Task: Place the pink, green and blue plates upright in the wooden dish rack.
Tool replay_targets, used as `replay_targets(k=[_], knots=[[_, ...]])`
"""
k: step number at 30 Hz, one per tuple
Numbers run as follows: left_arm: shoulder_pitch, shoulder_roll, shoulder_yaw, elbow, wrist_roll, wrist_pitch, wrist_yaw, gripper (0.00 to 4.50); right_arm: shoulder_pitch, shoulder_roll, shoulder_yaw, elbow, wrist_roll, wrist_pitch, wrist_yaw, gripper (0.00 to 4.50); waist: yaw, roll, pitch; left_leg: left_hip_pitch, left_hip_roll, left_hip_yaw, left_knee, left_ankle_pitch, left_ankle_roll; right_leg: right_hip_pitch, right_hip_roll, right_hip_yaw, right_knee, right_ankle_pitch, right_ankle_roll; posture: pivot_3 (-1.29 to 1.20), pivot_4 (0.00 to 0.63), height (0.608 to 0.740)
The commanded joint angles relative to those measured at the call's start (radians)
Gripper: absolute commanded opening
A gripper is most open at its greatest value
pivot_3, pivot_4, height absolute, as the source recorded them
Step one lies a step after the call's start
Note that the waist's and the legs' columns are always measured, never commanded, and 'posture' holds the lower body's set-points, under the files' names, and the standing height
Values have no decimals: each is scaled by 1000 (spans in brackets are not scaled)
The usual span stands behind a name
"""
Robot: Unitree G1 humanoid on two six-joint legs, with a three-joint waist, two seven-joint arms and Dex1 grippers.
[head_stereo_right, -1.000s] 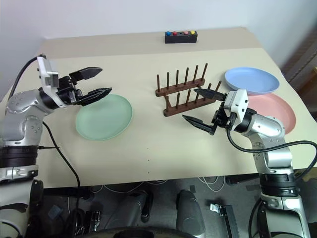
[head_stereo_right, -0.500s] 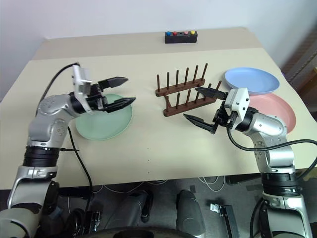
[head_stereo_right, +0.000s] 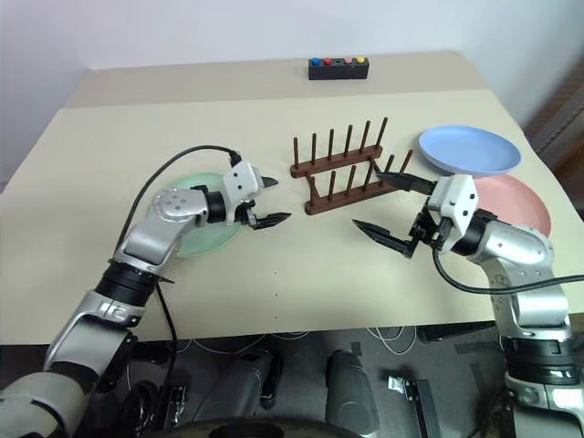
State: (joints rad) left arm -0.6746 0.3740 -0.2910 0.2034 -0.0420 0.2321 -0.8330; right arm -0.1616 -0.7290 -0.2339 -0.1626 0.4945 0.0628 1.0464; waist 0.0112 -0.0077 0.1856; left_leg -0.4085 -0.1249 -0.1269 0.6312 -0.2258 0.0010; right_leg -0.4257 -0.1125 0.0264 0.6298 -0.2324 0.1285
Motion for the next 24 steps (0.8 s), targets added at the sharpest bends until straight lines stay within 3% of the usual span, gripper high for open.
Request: replay_targets(k=[1, 9, 15, 24], knots=[[-28, -40, 4, 11, 6, 17, 25, 3987, 31, -16, -52, -64, 15, -2, -17, 4456, 0, 0, 0, 0, 0, 0, 0, 0, 0, 0, 0, 0, 0, 0, 0, 0, 150, 740], [-69, -133, 9, 90, -9, 233, 43, 3987, 101, -30, -102, -107, 17, 19, -45, 4456, 1, 0, 0, 0, 0, 0, 0, 0, 0, 0, 0, 0, 1, 0, 0, 0, 150, 740], [-88, -196, -25, 127, 14, 208, 52, 3987, 234, -104, -148, -153, 44, 192, -53, 4456, 3, 0, 0, 0, 0, 0, 1, 0, 0, 1, 0, 0, 0, 0, 0, 0, 150, 740], [-112, -237, -13, 179, 21, 193, 78, 3987, 309, -102, -199, -226, 99, 364, -131, 4456, 3, 0, 0, 0, 0, 0, 1, 0, 1, 1, 0, 0, 0, 0, 0, 0, 150, 740]])
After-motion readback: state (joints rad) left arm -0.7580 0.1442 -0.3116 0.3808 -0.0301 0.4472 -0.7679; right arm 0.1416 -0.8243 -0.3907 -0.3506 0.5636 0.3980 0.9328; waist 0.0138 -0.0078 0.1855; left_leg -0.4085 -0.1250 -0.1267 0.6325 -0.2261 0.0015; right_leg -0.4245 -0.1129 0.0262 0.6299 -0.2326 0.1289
